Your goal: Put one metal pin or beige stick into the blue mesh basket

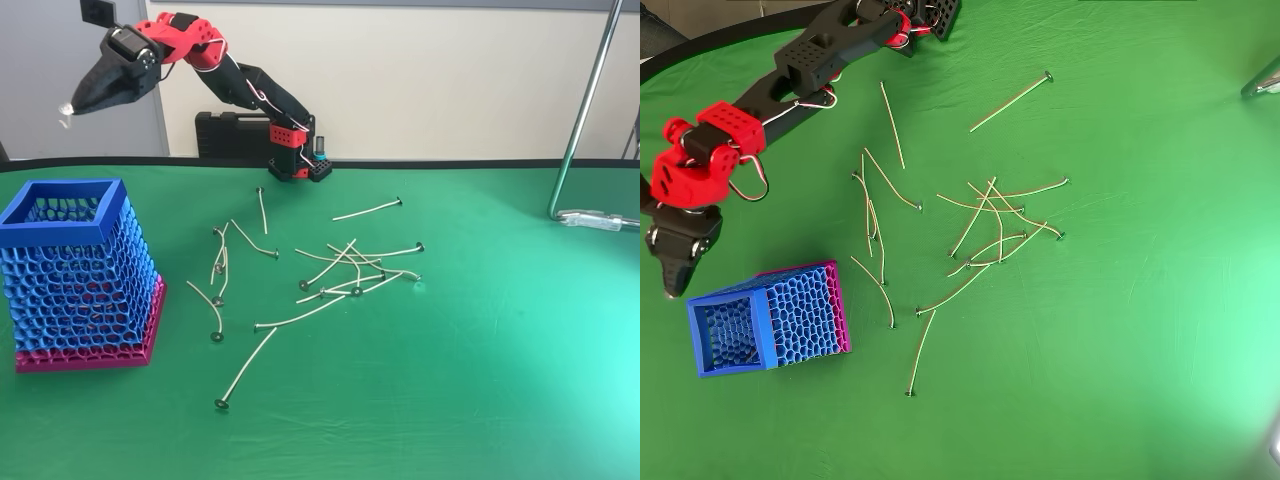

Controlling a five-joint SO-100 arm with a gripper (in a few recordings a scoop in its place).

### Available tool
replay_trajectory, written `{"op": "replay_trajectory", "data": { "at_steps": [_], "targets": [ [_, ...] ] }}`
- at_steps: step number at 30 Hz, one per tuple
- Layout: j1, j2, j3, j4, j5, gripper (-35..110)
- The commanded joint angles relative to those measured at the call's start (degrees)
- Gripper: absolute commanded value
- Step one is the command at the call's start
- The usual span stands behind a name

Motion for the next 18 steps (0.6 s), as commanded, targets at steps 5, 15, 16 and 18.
{"op": "replay_trajectory", "data": {
  "at_steps": [5,15,16,18],
  "targets": [
    [-2.1,-1.4,6.3,-13.4,-3.9,0],
    [-4.9,-5.6,11.4,-21.1,-7.9,0],
    [-5.0,-6.0,11.4,-21.3,-8.0,0],
    [-5.0,-6.8,11.4,-22.1,-8.3,0]
  ]
}}
